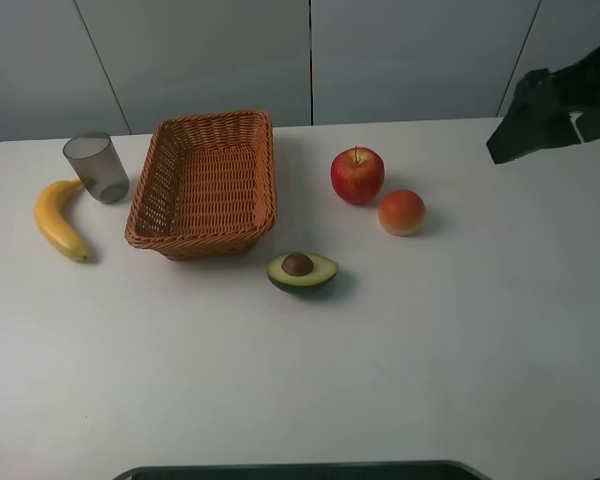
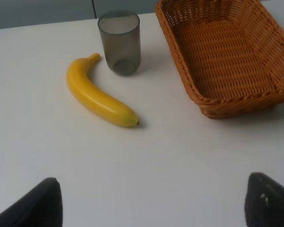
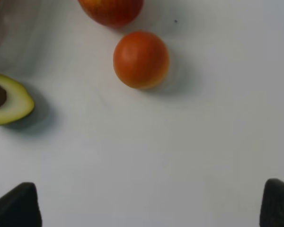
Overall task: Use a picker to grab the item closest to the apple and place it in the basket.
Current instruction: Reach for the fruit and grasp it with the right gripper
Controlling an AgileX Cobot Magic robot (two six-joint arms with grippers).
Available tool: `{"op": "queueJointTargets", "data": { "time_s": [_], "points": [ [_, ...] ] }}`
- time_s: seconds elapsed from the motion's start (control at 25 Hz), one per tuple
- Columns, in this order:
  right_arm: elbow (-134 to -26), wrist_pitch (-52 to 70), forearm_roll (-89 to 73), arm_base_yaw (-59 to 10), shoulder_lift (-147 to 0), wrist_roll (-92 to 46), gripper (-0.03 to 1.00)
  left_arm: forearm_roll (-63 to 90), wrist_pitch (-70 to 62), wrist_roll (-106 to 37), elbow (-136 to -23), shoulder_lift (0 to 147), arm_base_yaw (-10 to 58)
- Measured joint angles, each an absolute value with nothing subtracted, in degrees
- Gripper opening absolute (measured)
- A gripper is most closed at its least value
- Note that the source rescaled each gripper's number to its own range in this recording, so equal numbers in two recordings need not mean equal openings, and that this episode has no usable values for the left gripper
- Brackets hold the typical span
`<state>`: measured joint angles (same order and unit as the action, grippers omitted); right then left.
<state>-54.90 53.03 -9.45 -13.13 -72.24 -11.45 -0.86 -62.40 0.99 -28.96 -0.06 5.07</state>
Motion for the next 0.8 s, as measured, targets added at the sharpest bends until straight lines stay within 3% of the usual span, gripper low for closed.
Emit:
{"op": "queueJointTargets", "data": {
  "time_s": [0.52,0.8],
  "points": [
    [-67.3,46.0,-6.7,-21.8,-100.0,-5.5,1.00,-0.9,-62.4,1.0,-29.0,-0.1,5.1],
    [-71.8,45.3,-4.8,-22.2,-108.4,-2.3,1.00,-0.9,-62.4,1.1,-29.0,-0.1,5.1]
  ]
}}
